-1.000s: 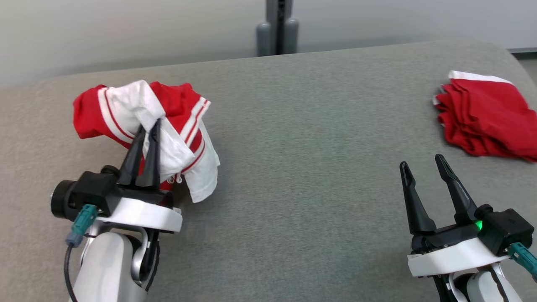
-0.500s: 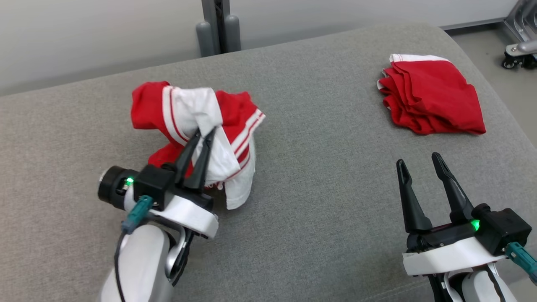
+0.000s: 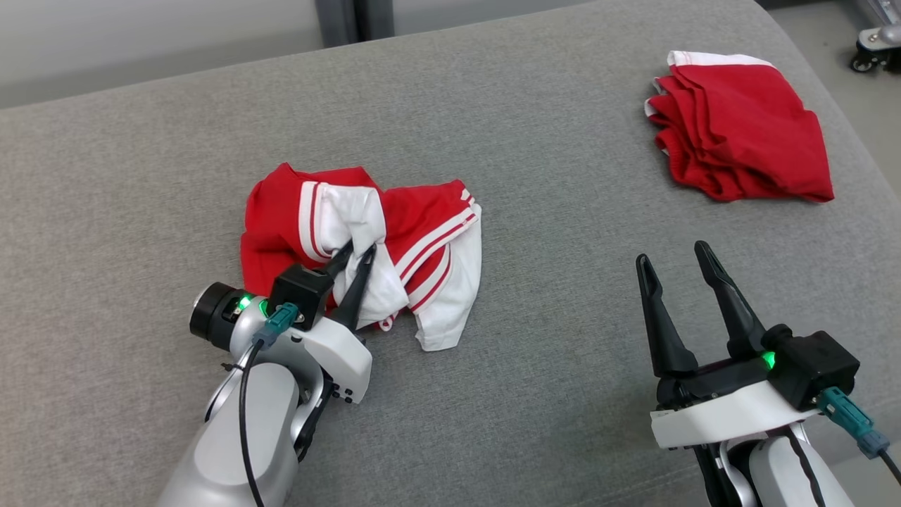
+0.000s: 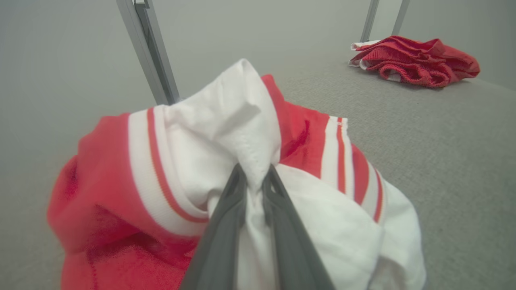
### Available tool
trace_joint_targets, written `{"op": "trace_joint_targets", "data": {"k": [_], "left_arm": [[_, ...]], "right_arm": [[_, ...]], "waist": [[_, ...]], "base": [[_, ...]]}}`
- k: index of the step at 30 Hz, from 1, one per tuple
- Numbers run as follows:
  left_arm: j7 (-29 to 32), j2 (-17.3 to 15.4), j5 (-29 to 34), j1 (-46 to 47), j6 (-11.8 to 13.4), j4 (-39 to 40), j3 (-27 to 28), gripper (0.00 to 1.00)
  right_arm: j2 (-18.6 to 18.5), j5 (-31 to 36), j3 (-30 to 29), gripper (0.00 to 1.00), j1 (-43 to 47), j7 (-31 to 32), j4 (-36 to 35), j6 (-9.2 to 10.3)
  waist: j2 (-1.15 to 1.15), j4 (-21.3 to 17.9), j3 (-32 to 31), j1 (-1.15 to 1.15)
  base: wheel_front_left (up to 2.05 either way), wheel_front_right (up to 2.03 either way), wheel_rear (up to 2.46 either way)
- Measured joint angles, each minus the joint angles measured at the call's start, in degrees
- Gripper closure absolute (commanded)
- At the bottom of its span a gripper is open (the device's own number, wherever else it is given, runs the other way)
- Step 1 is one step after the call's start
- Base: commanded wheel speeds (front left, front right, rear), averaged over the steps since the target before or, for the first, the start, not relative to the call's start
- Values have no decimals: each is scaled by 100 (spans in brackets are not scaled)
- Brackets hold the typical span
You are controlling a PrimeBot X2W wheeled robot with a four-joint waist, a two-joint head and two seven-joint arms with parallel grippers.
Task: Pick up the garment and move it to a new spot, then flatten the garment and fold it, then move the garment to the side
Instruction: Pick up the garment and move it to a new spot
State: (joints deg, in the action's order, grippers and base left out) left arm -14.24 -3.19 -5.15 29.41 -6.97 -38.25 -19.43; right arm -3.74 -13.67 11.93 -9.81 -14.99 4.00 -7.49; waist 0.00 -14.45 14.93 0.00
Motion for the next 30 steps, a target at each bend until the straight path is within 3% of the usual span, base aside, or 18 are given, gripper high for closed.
{"op": "trace_joint_targets", "data": {"k": [1, 2, 8, 17, 23, 30], "left_arm": [[-11, 9, -8, 37, 26, -66, -5, 3], [-22, 18, -54, 63, 65, -100, 1, 0], [-65, 29, -427, 130, 238, 13, 131, 0], [-75, 40, -891, -831, 628, 1919, 904, 0], [-77, 35, -910, -1623, 844, 2983, 1508, 0], [-85, 34, -560, -2596, 912, 3311, 1724, 0]], "right_arm": [[8, 0, -1, 0, -14, 0, 22, 0], [9, 0, -5, 0, -21, 0, 43, 0], [14, 2, 57, 0, -112, 0, 157, 0], [20, 40, -194, 0, -115, 0, 297, 0], [62, 2, -344, 0, 29, 0, 357, 0], [73, -2, -471, 0, 493, 0, 327, 0]], "waist": [[0, 30, 4, 0], [0, 62, 2, 0], [0, 272, -113, 0], [0, 794, -591, 0], [0, 1115, -917, 0], [0, 1374, -1339, 0]], "base": [[0, 0, 0], [0, 0, 0], [0, 0, 0], [0, 0, 0], [0, 0, 0], [0, 0, 0]]}}
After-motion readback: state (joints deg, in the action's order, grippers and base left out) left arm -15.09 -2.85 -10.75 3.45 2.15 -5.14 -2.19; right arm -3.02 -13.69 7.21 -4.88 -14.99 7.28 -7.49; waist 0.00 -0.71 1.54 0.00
